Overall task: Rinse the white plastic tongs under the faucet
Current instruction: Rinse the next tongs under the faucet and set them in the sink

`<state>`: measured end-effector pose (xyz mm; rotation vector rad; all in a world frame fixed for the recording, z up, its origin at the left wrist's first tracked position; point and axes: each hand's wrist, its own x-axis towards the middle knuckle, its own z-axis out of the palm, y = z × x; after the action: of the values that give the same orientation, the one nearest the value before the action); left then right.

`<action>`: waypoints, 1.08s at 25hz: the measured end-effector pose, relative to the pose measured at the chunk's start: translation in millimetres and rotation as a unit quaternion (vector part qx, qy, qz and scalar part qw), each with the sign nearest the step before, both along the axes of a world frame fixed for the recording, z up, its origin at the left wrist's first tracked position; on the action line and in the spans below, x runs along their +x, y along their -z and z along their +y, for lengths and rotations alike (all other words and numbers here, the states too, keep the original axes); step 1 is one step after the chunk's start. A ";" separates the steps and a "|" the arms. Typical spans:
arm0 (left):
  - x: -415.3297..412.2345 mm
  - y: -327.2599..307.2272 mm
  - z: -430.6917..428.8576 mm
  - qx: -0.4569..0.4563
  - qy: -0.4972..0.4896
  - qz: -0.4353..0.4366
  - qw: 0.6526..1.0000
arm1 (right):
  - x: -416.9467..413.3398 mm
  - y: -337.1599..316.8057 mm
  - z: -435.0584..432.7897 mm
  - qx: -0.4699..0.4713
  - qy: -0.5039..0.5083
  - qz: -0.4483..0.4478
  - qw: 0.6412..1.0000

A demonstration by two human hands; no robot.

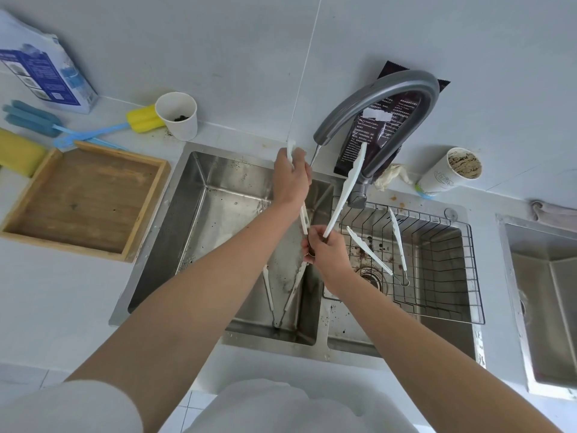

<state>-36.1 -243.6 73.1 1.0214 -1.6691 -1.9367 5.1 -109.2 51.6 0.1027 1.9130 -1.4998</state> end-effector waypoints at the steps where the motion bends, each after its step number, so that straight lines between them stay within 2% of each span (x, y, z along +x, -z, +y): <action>1: -2.6 -0.2 -2.0 -0.020 -0.003 0.005 1.000 | 0.9 0.8 2.7 0.007 0.002 0.002 1.000; 6: -4.7 4.5 10.7 -0.070 -0.007 0.004 0.997 | 6.3 6.6 5.6 -0.006 0.055 -0.030 0.998; 12: -6.4 -8.2 22.3 -0.079 0.008 0.014 0.997 | 2.4 -0.1 5.5 -0.082 0.109 -0.090 0.987; 16: -7.9 -12.2 23.7 -0.021 0.038 0.003 0.999 | 6.4 -2.2 5.6 -0.110 0.118 -0.147 0.976; 22: -6.1 -28.2 20.5 0.146 0.086 0.016 0.985 | 6.4 -8.3 10.5 -0.138 0.111 -0.180 0.968; 27: -2.4 -35.8 21.8 0.171 0.127 0.056 0.976 | -1.1 -12.5 6.3 -0.127 0.115 -0.224 0.959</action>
<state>-38.4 -221.7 108.8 0.8233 -1.4960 -2.4637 4.0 -102.9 64.1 0.5181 1.3725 -1.6895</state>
